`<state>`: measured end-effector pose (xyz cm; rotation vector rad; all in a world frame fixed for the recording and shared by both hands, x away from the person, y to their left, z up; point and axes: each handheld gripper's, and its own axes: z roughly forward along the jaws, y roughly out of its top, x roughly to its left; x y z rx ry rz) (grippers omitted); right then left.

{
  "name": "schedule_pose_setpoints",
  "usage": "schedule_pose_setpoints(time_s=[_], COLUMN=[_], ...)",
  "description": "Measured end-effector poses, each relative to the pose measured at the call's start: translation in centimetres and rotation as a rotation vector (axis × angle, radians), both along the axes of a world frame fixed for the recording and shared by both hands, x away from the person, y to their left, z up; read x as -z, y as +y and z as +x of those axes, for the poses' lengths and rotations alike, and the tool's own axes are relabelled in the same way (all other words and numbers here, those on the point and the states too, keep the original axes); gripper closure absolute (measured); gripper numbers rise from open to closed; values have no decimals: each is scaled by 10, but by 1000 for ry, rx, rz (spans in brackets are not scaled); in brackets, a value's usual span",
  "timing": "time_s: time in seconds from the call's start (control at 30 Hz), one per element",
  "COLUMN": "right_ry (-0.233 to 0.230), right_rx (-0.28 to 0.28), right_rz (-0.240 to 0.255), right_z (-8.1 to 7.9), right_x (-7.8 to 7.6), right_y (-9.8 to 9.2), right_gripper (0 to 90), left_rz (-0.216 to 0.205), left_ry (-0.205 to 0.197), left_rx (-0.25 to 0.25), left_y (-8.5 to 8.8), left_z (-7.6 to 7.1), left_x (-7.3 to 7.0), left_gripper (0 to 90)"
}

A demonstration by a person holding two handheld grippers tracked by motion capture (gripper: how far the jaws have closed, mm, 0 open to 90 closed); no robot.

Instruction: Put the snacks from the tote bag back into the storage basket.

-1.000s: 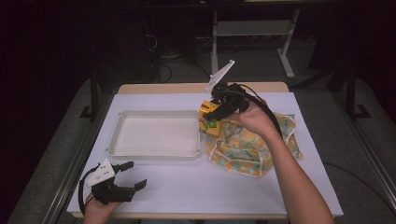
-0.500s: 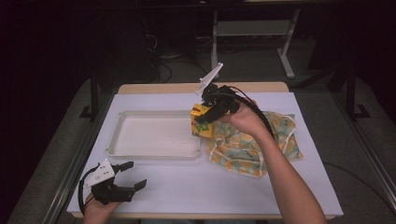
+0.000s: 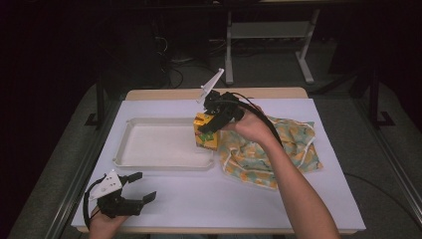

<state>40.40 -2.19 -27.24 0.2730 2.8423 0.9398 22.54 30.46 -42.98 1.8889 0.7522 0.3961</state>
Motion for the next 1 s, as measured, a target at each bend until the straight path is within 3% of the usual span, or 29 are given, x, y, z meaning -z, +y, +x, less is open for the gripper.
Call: schedule_pose_setpoints(time_s=[1.0], right_ry=[33], right_rx=[-93], right_rz=[-4], right_z=[6], right_x=[20], right_y=[42], right_gripper=[501], left_rz=[-6], left_ry=[-2], left_rx=[3], left_y=[-1], left_z=[0], left_x=[0], left_gripper=[148])
